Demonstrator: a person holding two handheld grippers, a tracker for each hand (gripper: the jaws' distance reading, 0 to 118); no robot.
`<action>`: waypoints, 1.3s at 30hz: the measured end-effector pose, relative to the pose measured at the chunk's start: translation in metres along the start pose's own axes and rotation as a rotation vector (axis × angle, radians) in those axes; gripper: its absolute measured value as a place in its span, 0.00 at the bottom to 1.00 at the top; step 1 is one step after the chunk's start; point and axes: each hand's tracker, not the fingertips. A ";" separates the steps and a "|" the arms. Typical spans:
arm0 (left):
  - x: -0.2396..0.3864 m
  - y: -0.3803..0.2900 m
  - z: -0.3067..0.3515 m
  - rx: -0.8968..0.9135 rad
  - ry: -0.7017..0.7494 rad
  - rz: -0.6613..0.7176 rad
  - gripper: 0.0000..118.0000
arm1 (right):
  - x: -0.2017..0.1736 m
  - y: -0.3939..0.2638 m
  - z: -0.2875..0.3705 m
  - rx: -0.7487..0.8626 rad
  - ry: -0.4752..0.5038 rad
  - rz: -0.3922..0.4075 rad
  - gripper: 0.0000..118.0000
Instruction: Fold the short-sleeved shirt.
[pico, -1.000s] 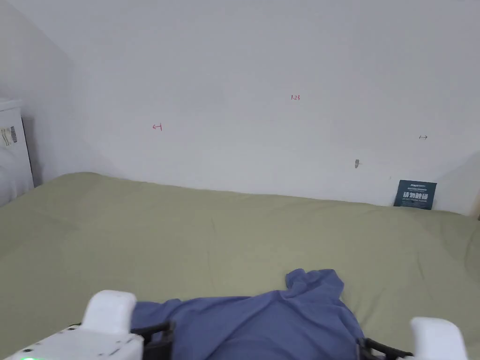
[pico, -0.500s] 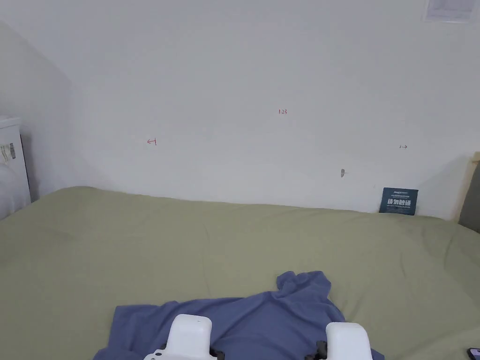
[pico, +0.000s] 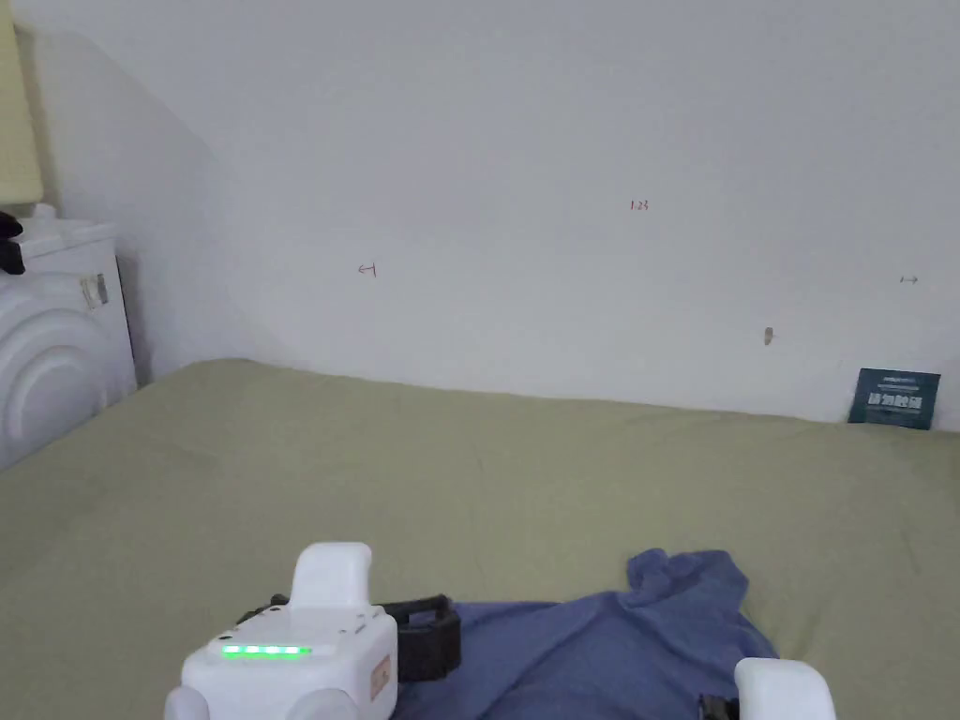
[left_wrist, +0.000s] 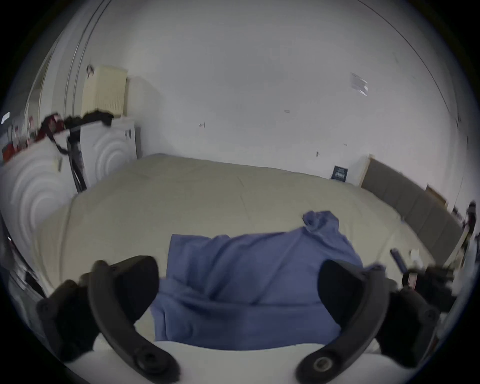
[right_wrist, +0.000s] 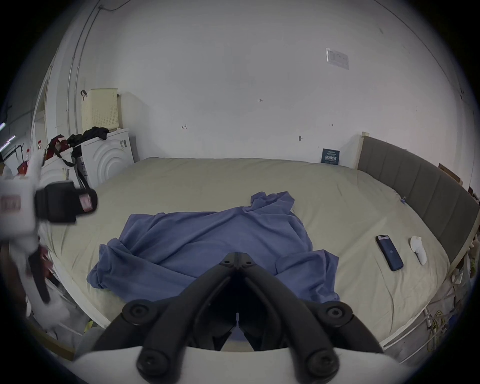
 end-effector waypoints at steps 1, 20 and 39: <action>-0.014 0.010 -0.008 0.028 0.000 0.025 1.00 | 0.001 0.002 -0.006 -0.005 0.003 0.009 0.02; -0.111 0.012 -0.272 -0.559 0.113 -0.061 0.87 | 0.045 0.036 -0.078 -0.057 0.039 -0.036 0.02; -0.084 0.021 -0.226 -0.481 -0.011 -0.072 0.02 | 0.190 0.121 -0.395 -0.790 0.066 -0.051 0.80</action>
